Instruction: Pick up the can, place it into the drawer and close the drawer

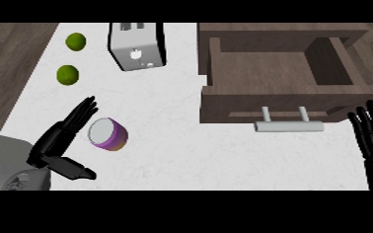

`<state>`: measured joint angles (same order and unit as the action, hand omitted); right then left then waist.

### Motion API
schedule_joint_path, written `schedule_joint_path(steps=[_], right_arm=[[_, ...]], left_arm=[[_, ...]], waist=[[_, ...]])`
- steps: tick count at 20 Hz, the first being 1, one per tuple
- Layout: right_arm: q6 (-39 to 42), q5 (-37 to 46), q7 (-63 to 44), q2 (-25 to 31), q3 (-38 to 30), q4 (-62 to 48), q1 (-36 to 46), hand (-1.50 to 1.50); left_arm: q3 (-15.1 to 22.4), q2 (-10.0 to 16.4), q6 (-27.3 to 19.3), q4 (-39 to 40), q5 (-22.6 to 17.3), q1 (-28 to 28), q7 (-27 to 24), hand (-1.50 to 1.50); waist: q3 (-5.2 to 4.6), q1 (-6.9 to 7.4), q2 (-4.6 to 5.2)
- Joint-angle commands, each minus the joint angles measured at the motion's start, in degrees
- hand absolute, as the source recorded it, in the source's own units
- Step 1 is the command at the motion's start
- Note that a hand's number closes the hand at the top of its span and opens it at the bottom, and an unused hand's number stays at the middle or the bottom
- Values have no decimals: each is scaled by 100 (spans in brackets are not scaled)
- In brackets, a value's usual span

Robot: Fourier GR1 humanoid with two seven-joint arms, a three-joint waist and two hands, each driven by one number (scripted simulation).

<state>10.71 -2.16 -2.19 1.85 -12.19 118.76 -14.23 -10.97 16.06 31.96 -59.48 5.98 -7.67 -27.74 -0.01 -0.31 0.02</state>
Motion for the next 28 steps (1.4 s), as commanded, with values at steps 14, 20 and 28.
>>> schedule_joint_path(steps=[14, 20, 28], right_arm=[[-82, 4, -592, -20, 112, 535, 104, -150], [120, -319, -608, 272, -301, 273, 334, -150], [127, 17, 146, -26, -139, -134, 89, -150]], left_arm=[[9, 318, -153, 1935, 380, -640, -1215, -150], [184, -52, -594, 2229, 498, -926, -1173, -150], [95, 37, -509, 2656, 375, -1452, -1052, -150]], waist=[[-2, -1, -1], [-1, 3, -1], [1, 3, -1]])
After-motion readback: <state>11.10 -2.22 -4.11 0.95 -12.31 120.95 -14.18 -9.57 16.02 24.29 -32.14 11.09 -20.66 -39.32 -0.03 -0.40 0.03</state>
